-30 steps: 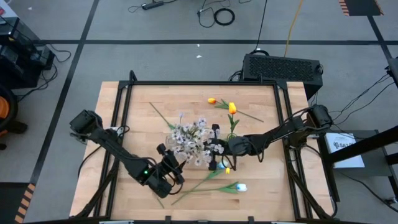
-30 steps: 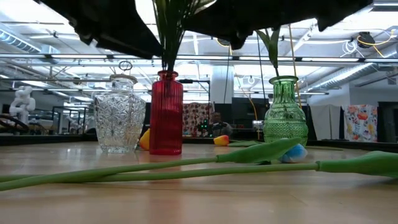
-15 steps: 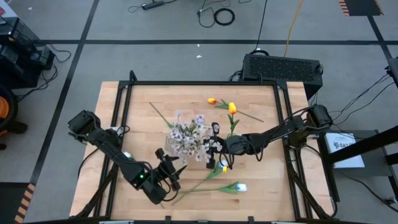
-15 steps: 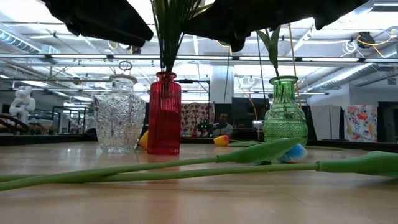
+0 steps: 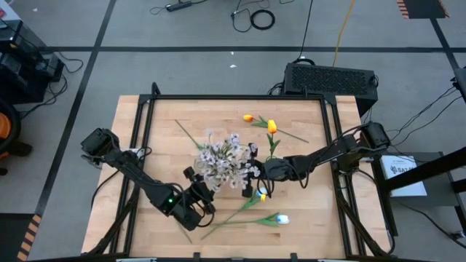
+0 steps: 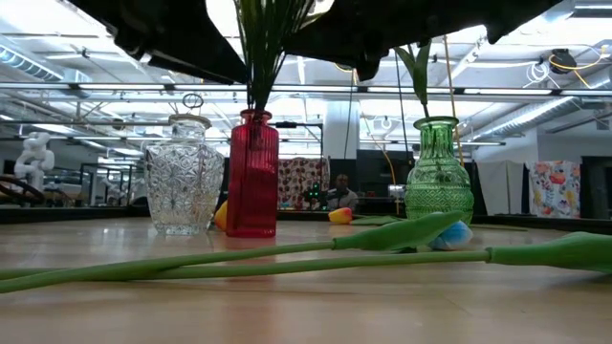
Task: Sort flowers into vase by color
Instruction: Put the white flowers into the red vase
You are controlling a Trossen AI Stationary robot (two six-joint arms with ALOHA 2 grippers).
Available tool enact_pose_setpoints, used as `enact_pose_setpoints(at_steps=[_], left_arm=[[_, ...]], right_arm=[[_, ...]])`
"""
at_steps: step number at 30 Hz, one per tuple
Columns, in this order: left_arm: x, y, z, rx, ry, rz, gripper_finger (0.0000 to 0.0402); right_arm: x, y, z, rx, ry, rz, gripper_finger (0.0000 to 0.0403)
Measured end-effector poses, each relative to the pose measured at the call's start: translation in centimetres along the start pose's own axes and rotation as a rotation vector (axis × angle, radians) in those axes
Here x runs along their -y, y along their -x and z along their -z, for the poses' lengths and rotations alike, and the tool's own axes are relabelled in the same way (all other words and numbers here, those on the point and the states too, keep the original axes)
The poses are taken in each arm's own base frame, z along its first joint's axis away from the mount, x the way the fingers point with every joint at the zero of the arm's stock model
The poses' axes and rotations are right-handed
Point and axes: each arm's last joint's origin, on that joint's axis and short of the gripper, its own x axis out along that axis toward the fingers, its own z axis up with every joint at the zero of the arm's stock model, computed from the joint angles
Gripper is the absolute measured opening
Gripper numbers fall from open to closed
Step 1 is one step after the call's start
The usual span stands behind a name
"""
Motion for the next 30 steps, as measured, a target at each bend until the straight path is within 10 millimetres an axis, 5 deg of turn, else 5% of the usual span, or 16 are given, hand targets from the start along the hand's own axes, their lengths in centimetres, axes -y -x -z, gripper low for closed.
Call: enact_pose_setpoints(at_steps=[20, 30], left_arm=[[0.0, -0.2, -0.2, 0.003, -0.021, 0.01, 0.0208], [-1.3, -2.8, -0.9, -0.042, -0.029, -0.03, 0.0208]], right_arm=[[1.3, 1.7, -1.3, -0.083, -0.007, 0.016, 0.0], [1.5, 1.6, -1.3, -0.085, -0.024, 0.023, 0.0]])
